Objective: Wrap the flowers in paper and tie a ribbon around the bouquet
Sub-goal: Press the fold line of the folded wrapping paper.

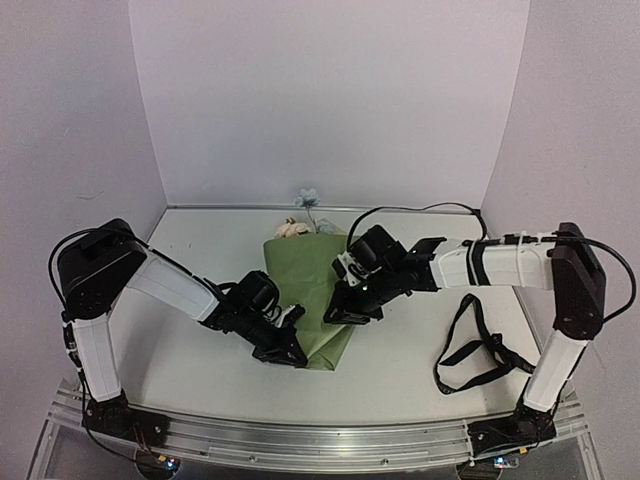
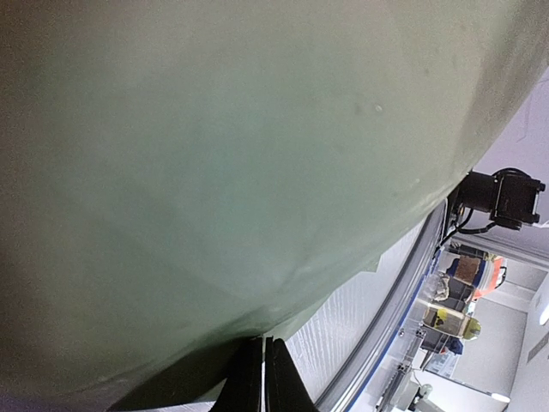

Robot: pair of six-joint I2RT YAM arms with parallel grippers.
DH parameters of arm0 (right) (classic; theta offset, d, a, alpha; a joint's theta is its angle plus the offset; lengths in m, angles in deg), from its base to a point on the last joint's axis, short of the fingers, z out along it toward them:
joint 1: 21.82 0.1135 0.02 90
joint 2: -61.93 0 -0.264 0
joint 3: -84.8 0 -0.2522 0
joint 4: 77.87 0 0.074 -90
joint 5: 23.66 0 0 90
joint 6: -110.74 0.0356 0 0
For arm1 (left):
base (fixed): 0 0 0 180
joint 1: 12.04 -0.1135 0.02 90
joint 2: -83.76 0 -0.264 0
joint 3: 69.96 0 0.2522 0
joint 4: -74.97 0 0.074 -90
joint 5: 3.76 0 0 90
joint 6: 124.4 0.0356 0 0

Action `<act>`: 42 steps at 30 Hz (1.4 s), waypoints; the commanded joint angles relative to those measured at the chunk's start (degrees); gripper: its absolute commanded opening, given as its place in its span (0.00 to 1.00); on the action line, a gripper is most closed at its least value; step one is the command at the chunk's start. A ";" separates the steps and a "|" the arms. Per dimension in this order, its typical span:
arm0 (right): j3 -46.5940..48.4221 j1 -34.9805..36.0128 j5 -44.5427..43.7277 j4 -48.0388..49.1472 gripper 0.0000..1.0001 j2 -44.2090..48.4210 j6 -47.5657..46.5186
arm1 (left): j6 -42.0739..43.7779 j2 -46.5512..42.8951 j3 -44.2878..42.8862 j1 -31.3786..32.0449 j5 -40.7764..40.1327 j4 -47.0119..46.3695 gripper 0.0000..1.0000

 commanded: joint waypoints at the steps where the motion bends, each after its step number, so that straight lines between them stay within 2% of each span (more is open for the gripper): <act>1: 2.12 0.41 2.04 5.48 0.18 -4.52 3.20 | -0.10 0.62 0.08 0.17 -1.86 -0.04 0.05; 10: -0.77 0.47 1.61 12.43 0.16 -10.28 6.60 | 0.50 -2.02 0.09 0.17 -1.69 0.17 0.05; 18: -2.72 0.50 -0.24 13.91 0.15 -11.80 6.17 | -0.65 -9.33 -0.06 -2.29 0.31 -1.46 0.15; 24: -3.34 0.50 -0.67 14.08 0.15 -12.10 5.83 | -2.06 -5.40 1.14 -6.82 2.80 -4.88 0.14; 31: -3.81 0.59 -1.12 14.01 0.15 -12.00 5.37 | -5.25 0.16 2.05 -8.67 4.74 -11.67 0.15; 40: -3.72 0.69 -1.06 13.74 0.15 -12.03 4.54 | -8.36 2.29 3.35 -10.07 2.42 -11.38 0.17; 42: -3.63 0.84 -1.13 13.23 0.15 -11.97 4.11 | -8.92 2.13 3.86 -10.63 2.02 -12.03 0.21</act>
